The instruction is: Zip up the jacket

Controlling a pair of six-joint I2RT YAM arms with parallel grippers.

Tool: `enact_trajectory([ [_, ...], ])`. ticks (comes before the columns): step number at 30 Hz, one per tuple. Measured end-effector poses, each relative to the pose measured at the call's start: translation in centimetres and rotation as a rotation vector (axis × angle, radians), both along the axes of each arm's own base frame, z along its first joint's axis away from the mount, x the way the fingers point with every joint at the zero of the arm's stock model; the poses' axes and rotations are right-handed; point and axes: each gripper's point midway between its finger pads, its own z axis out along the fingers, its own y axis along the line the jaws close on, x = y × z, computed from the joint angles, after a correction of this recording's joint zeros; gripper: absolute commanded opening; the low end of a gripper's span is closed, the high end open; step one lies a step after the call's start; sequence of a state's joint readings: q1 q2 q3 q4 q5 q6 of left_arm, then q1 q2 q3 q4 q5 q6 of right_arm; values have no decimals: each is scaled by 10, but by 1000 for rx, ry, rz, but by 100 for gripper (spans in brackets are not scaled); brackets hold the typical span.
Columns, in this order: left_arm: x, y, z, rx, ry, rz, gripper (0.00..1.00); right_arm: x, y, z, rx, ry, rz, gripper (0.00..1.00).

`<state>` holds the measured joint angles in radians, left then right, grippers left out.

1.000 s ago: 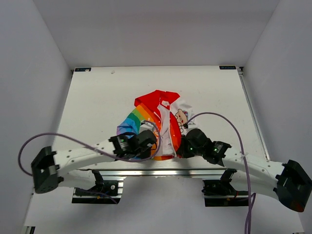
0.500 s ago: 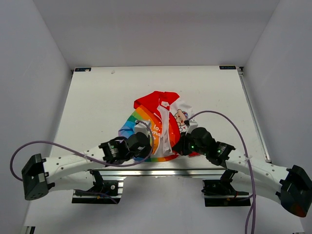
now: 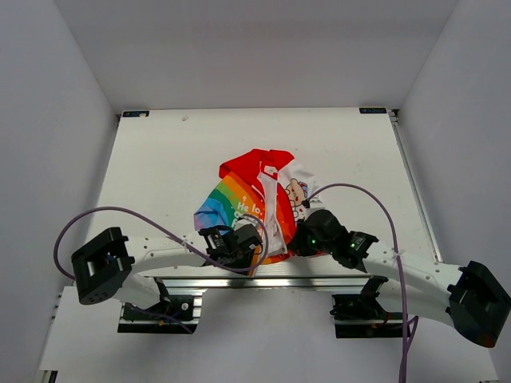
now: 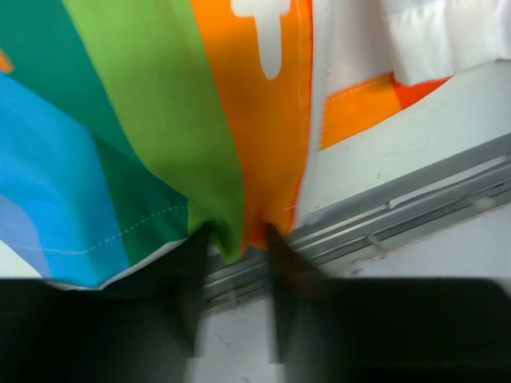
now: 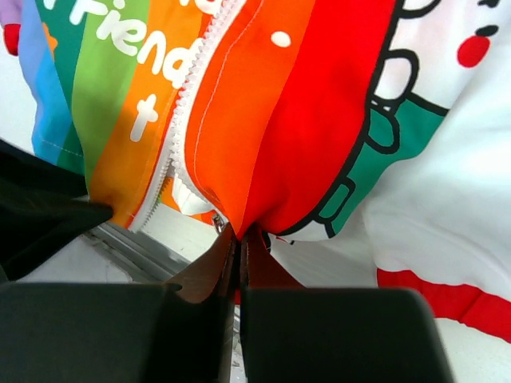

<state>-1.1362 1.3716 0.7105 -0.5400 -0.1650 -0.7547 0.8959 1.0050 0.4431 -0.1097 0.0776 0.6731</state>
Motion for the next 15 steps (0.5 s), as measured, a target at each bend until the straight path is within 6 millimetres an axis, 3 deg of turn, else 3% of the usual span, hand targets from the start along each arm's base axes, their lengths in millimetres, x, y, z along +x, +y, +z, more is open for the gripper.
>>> enact_trajectory([
  [9,-3,-3,-9,33,43,-7,56,2,-5,-2,-19,-6,-19,0],
  [15,-6,-11,-6,9,61,-21,74,1,-7,-4,-21,-6,-21,0],
])
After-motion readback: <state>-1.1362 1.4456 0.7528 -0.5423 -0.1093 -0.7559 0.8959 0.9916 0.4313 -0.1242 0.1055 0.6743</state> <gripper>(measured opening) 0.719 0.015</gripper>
